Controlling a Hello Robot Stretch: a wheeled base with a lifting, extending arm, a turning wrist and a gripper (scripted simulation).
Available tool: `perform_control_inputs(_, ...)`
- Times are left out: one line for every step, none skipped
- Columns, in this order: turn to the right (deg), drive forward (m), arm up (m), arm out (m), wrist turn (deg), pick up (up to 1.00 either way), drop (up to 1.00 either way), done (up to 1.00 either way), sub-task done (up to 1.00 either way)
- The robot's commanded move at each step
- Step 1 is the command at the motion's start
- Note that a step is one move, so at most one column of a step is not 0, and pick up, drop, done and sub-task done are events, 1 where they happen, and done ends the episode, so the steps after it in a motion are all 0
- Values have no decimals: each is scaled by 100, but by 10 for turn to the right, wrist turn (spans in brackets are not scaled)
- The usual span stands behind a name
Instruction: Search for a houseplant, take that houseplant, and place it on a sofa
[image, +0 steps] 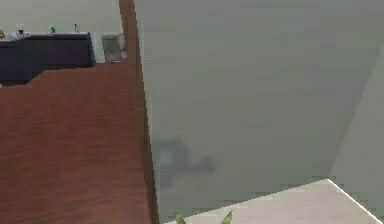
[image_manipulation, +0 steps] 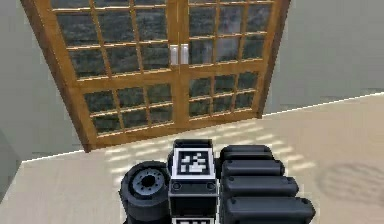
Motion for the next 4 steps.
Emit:
perform_control_inputs(0, 10, 0, 0, 0, 0, 0, 0, 0)
perform_control_inputs(-450, 0, 0, 0, 0, 0, 0, 0, 0)
perform_control_inputs(-270, 0, 0, 0, 0, 0, 0, 0, 0)
perform_control_inputs(0, 30, 0, 0, 0, 0, 0, 0, 0)
